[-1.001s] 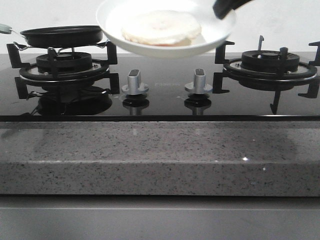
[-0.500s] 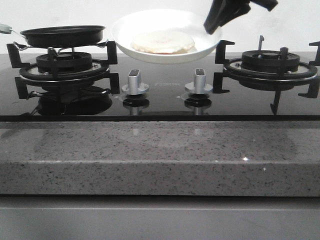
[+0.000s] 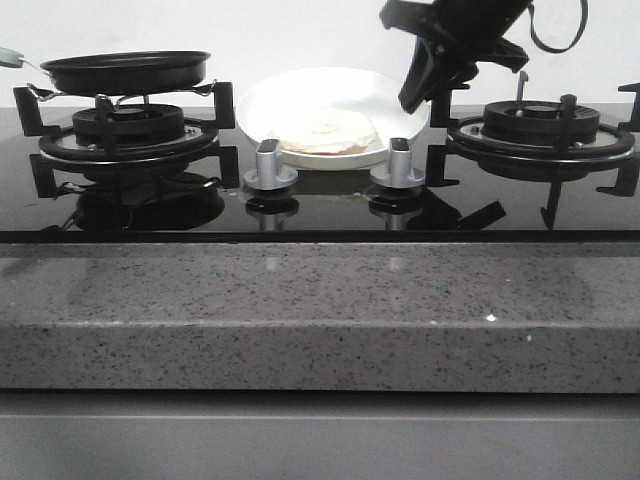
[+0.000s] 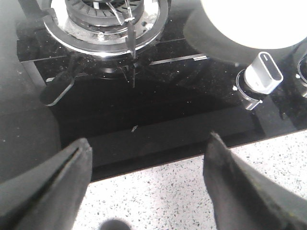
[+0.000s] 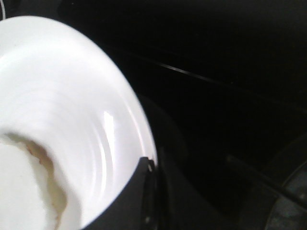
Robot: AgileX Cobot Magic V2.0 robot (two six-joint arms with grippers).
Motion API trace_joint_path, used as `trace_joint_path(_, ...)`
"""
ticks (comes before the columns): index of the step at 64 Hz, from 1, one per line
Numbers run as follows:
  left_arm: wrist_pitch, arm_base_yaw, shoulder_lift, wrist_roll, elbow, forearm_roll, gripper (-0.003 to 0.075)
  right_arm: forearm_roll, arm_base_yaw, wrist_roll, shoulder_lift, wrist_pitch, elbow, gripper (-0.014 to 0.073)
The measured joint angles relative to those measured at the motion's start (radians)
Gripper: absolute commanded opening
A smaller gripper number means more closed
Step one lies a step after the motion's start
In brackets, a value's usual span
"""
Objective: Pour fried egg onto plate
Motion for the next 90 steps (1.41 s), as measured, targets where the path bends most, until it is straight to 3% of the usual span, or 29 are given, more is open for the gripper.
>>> trace_joint_path(10,0.0,0.0,0.0,0.0,0.0,0.0,0.0492,0.002,0.0,0.002,0.002,-0.006,-0.003,0.0224)
trace_joint_path(17,0.0,0.0,0.0,0.0,0.0,0.0,0.0492,0.003,0.0,0.002,0.002,-0.021,-0.005,0.0312)
trace_joint_path(35,0.0,0.0,0.0,0.0,0.0,0.0,0.0492,0.003,0.0,0.003,-0.025,-0.007,-0.02,0.0309)
trace_joint_path(46,0.0,0.0,0.0,0.0,0.0,0.0,0.0492,0.003,0.0,0.001,-0.153,0.011,0.021,0.0309)
trace_joint_path(90,0.0,0.0,0.0,0.0,0.0,0.0,0.0492,0.003,0.0,-0.036,-0.896,-0.071,0.842,0.0309)
